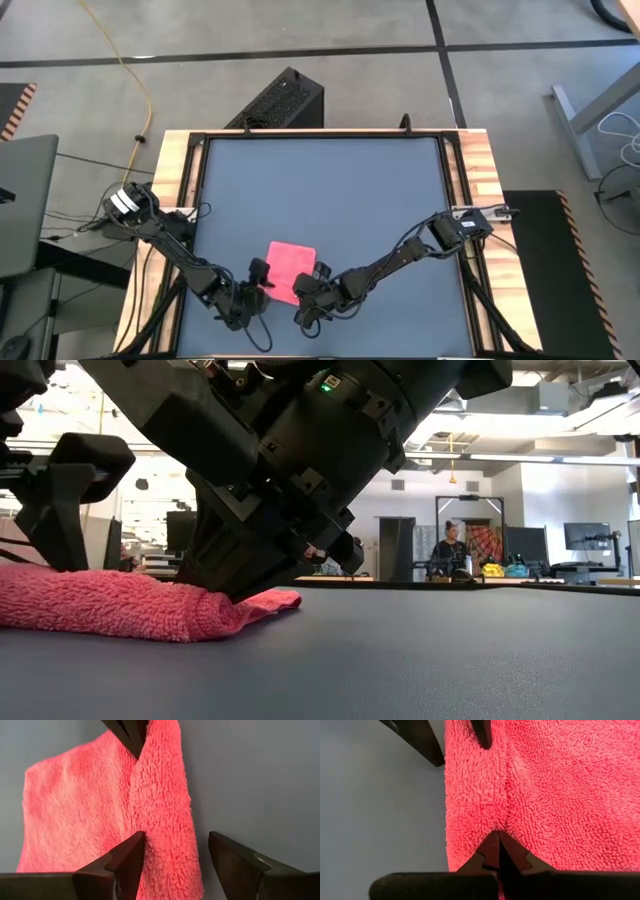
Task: Roll towel
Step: Roll the pink towel
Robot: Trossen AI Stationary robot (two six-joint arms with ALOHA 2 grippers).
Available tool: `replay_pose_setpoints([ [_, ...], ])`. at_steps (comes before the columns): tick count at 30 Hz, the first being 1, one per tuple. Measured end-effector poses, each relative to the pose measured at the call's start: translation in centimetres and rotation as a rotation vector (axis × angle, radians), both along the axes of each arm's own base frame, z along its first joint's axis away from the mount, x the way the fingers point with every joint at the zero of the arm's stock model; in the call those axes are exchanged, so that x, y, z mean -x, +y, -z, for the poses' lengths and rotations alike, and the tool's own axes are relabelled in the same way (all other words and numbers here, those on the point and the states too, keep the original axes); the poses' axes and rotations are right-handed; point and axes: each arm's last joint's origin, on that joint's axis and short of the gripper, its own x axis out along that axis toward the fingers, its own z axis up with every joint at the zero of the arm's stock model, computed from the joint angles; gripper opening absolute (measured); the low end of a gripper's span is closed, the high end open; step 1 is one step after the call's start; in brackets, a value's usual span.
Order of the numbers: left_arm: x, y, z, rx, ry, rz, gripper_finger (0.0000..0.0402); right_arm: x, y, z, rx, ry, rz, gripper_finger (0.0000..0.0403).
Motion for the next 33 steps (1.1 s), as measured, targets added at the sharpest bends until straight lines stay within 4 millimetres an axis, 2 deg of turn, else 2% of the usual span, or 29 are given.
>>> replay_pose_setpoints([
  [4, 0.3, 0.3, 0.4, 0.02, 0.022, -0.043, 0.0199, 0.0, 0.0, 0.0, -0.001, -0.001, 0.0, 0.0026],
  [7, 0.8, 0.8, 1.1, 0.036, 0.039, -0.084, 0.0171, 0.0, 0.0, 0.0, 0.008, 0.005, -0.028, 0.0034],
  [18, 1.1, 0.9, 1.6, 0.09, 0.055, -0.084, 0.0015, -0.6, 0.0, -0.7, -0.036, -0.05, -0.053, 0.0039],
  [23, 0.9, 1.2, 1.6, 0.155, 0.103, -0.098, 0.0008, -0.1, 0.2, -2.3, 0.019, -0.063, -0.086, 0.0044],
  [29, 0.4, 1.5, 1.6, 0.209, 0.151, -0.091, 0.0003, 1.4, 1.8, -6.1, 0.127, -0.13, -0.168, 0.0073],
  [33, 0.1, 1.9, 1.6, 0.228, 0.176, -0.077, 0.0002, 2.1, 3.7, -6.1, 0.237, -0.16, -0.279, 0.0114],
])
